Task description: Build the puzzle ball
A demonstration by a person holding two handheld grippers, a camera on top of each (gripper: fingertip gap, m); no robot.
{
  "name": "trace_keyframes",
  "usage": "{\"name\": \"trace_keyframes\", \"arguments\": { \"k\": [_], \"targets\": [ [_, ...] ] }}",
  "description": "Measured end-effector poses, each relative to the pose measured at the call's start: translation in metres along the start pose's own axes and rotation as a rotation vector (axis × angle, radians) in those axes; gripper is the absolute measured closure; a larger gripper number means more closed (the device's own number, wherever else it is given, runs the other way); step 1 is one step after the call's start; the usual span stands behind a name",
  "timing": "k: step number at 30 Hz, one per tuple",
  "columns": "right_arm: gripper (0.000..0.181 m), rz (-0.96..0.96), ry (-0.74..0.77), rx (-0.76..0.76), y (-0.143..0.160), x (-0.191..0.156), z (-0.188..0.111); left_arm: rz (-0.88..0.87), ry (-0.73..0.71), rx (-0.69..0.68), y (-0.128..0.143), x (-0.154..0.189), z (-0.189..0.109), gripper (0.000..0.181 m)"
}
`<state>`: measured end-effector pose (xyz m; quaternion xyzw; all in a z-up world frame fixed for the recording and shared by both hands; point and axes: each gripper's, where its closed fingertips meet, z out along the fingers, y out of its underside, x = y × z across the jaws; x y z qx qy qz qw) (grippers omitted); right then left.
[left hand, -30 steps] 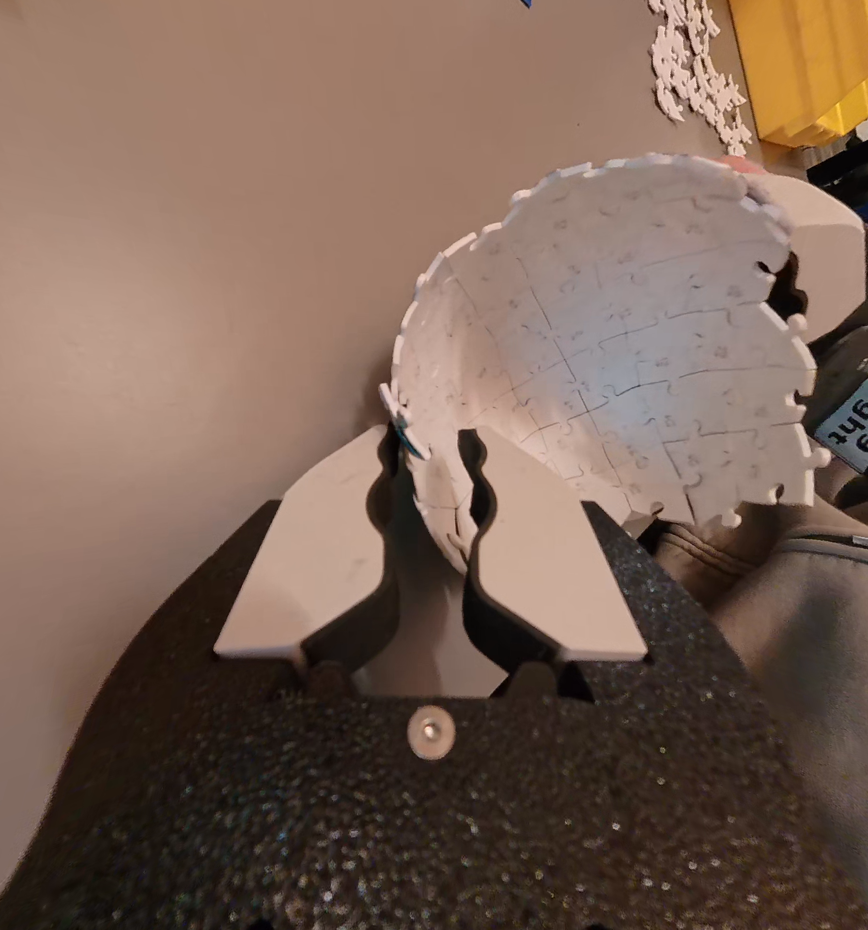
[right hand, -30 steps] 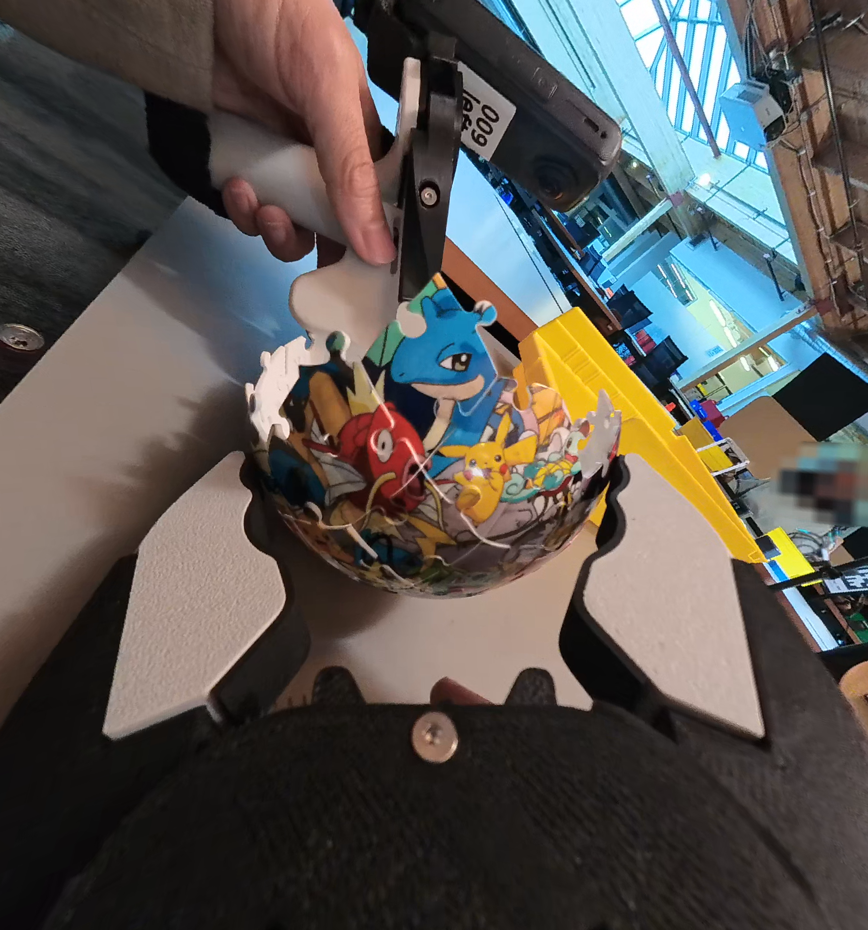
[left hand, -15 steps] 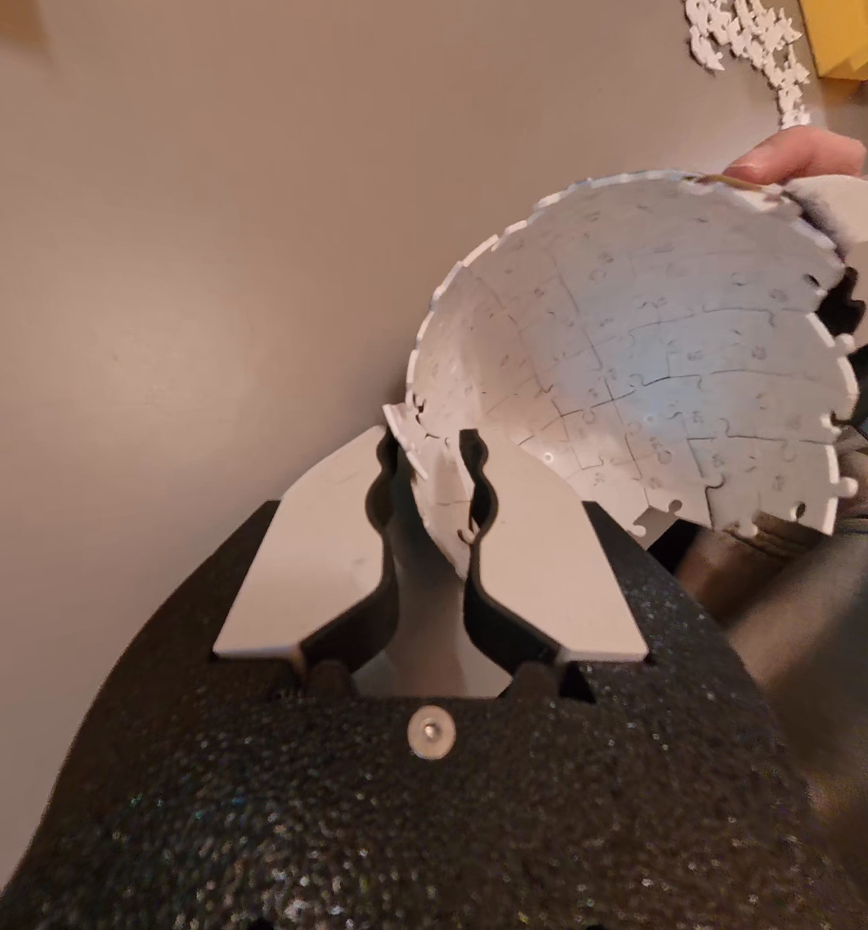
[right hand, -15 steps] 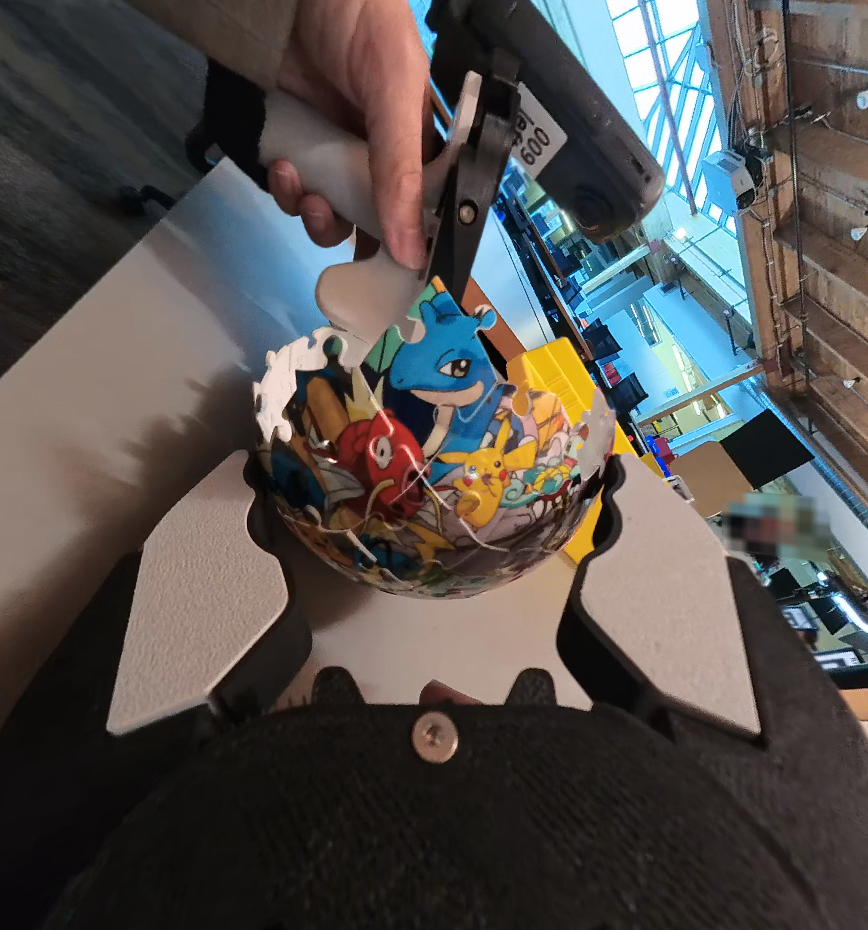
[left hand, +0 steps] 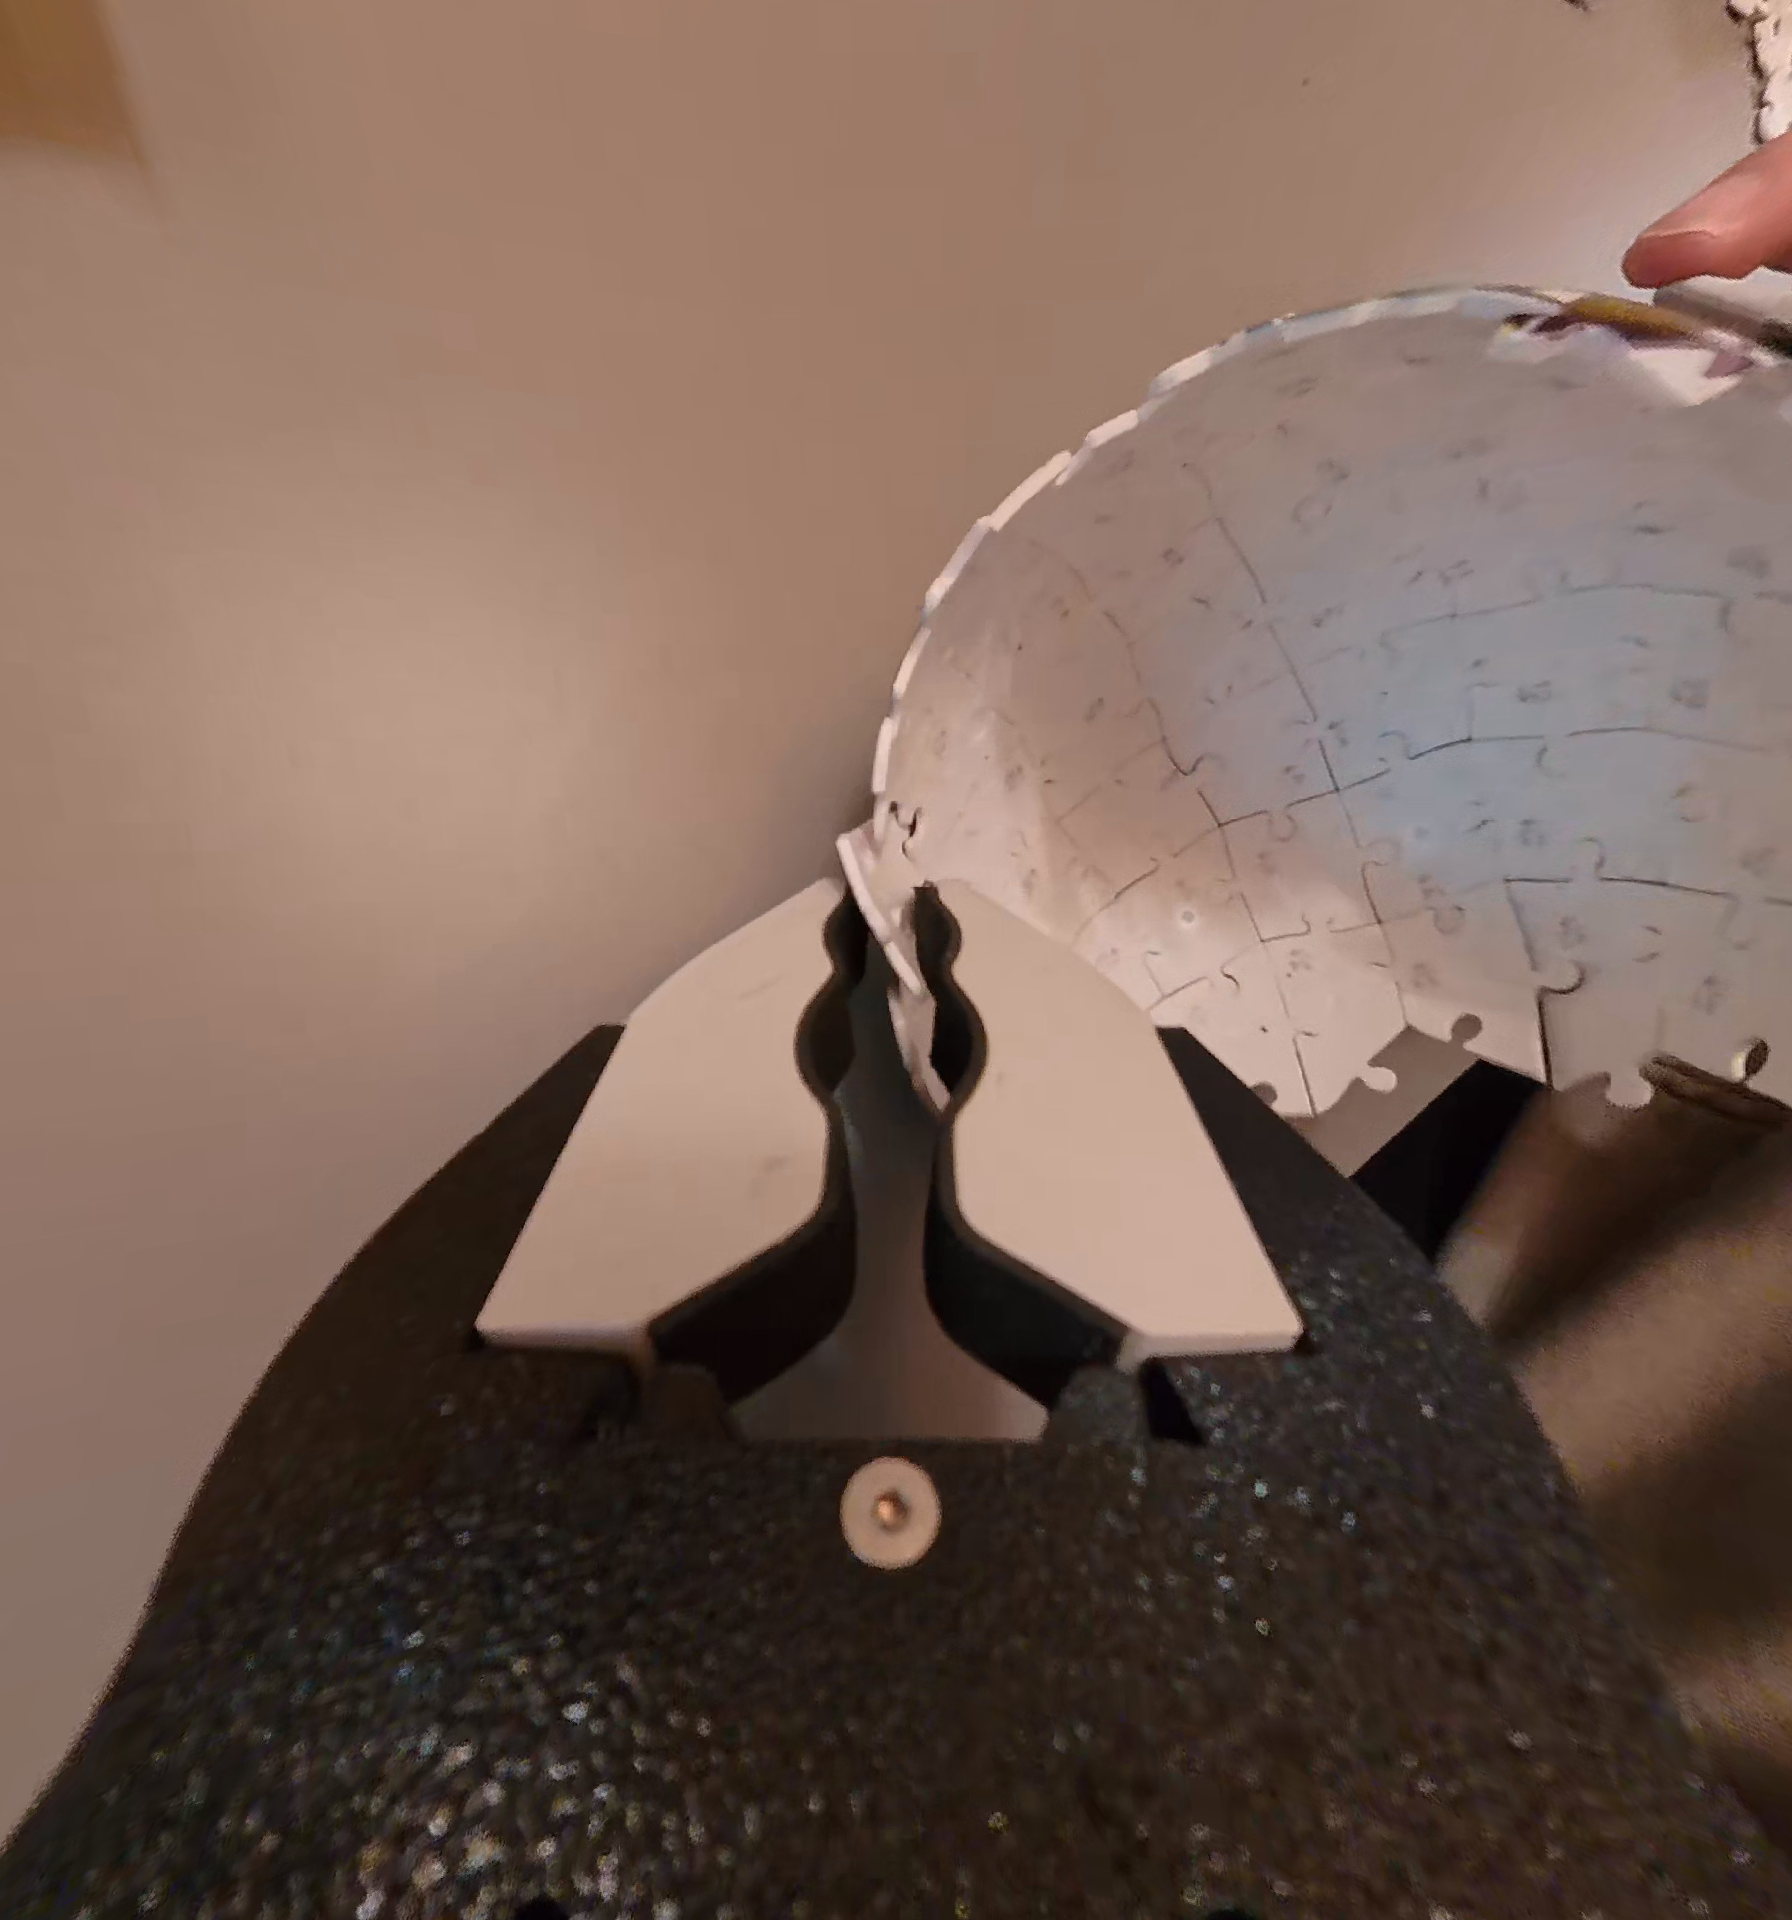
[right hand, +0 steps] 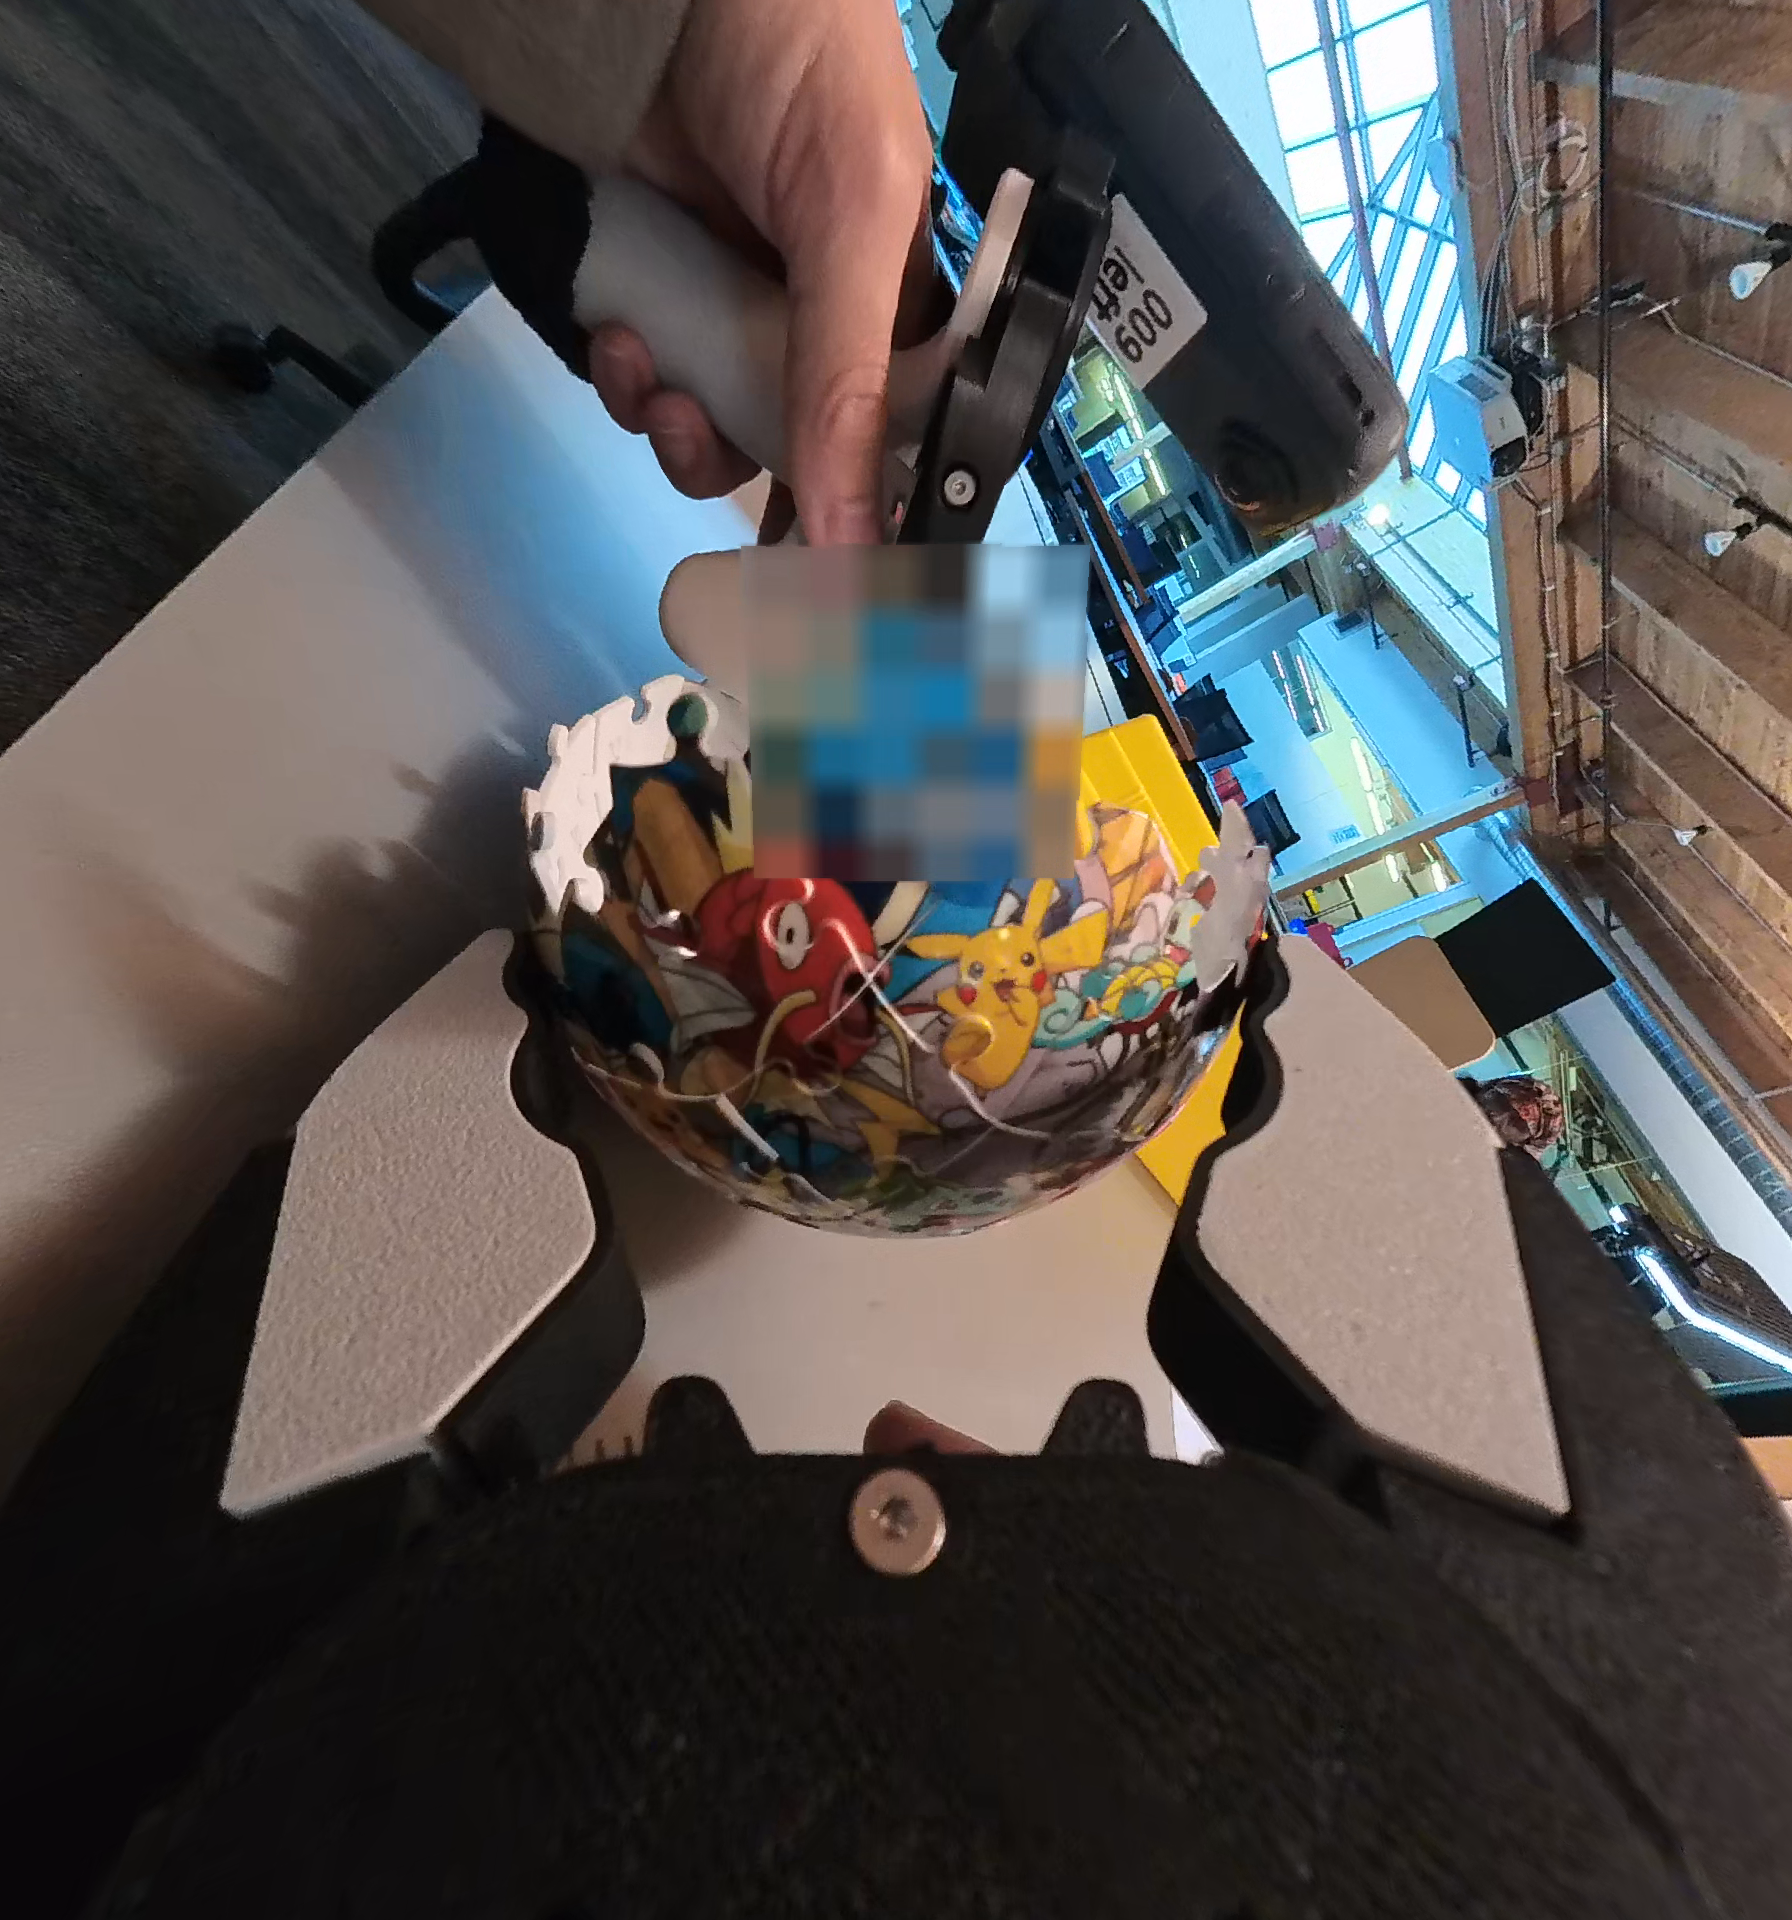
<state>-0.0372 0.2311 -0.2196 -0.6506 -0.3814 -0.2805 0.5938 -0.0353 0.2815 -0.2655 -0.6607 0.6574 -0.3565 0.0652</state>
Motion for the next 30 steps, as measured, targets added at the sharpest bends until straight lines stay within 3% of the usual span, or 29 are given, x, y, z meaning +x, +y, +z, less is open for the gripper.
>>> {"name": "trace_keyframes", "arguments": {
  "k": [1, 4, 14, 19, 30],
  "targets": [
    [0.056, -0.003, 0.0, 0.0, 0.0, 0.0, 0.0, -0.011, 0.005, -0.001, 0.001, 0.0, 0.0, 0.172],
    [0.056, -0.018, 0.005, -0.005, 0.0, 0.0, 0.0, -0.081, 0.056, -0.014, 0.003, 0.007, 0.001, 0.154],
    [0.057, -0.15, 0.023, -0.024, -0.003, -0.004, 0.0, -0.282, 0.1, -0.049, 0.017, 0.006, -0.006, 0.153],
    [0.057, -0.177, 0.022, -0.023, -0.005, -0.005, 0.0, -0.28, 0.081, -0.045, 0.014, -0.002, -0.005, 0.173],
    [0.057, -0.183, 0.028, -0.038, 0.006, -0.015, -0.006, -0.3, -0.047, -0.132, 0.007, 0.002, -0.009, 0.177]
  ]
}}
